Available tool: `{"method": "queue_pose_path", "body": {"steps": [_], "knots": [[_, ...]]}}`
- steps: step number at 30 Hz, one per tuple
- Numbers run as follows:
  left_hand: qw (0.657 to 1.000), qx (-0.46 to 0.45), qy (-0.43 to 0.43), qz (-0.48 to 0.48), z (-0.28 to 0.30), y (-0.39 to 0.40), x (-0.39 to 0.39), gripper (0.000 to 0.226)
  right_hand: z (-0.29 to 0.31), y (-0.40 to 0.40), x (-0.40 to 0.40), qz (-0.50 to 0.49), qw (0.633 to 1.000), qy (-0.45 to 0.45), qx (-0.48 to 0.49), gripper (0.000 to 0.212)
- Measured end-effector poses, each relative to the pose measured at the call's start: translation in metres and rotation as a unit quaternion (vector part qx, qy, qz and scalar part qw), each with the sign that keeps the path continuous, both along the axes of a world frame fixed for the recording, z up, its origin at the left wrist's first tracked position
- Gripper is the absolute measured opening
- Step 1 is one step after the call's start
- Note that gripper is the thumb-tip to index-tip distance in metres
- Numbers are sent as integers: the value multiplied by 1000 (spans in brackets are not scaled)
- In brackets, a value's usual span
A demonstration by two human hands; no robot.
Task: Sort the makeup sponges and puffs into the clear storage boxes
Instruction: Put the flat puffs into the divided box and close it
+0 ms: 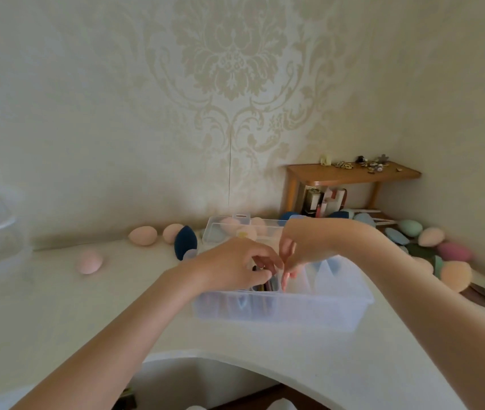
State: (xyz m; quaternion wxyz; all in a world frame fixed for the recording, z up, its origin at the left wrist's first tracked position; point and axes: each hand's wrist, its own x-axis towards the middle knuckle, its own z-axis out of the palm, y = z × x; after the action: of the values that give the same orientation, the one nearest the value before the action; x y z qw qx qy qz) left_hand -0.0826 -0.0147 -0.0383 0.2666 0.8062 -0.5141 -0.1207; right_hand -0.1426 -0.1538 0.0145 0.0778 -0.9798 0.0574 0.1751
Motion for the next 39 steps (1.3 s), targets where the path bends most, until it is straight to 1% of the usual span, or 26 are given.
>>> {"method": "queue_pose_path", "body": {"steps": [5, 8, 9, 12, 14, 16, 18, 20, 22, 24, 27, 29, 30, 33, 36, 38, 39], "knots": [[1000, -17, -7, 11, -2, 0, 1, 24, -12, 2, -1, 5, 1000, -20, -22, 27], [998, -60, -15, 17, 1, 2, 4, 22, -4, 2, -1, -12, 998, -52, 14, 33], [997, -75, -21, 24, 3, 4, 6, 22, 1, 2, 0, -17, 997, -69, 39, 31], [991, -103, -36, 80, 8, 14, 20, 21, 17, 8, 6, -17, 988, -108, 107, 24], [985, -114, -45, 119, 10, 23, 32, 20, 23, 16, 18, 6, 984, -146, 102, 25], [978, -121, -37, 168, 10, 36, 46, 19, 25, 30, 39, 43, 976, -201, 75, 28], [969, -110, -28, 219, 9, 48, 59, 20, 20, 45, 64, 70, 969, -229, 63, 30], [962, -86, -21, 257, 5, 58, 72, 22, 9, 60, 96, 90, 970, -222, 46, 31], [959, -56, -19, 276, -2, 64, 80, 27, -7, 71, 127, 103, 976, -192, 17, 29], [962, -31, -30, 271, -11, 67, 86, 31, -23, 79, 152, 112, 984, -129, -49, 24], [968, -2, -76, 241, -22, 67, 92, 33, -41, 85, 170, 104, 983, -38, -146, 11], [969, 3, -88, 230, -25, 66, 96, 31, -46, 87, 172, 97, 982, -14, -161, 28], [969, 3, -91, 229, -26, 66, 98, 31, -47, 88, 172, 87, 985, -20, -150, 32], [969, 7, -87, 230, -30, 69, 101, 29, -48, 85, 174, 61, 989, -64, -117, 21], [968, 9, -80, 236, -32, 72, 103, 29, -44, 85, 175, 72, 988, -79, -110, 27], [964, -12, -88, 249, -27, 72, 101, 29, -37, 84, 174, 88, 983, -109, -116, 27], [961, -32, -90, 260, -23, 71, 99, 28, -31, 82, 173, 84, 981, -139, -107, 25]]}}
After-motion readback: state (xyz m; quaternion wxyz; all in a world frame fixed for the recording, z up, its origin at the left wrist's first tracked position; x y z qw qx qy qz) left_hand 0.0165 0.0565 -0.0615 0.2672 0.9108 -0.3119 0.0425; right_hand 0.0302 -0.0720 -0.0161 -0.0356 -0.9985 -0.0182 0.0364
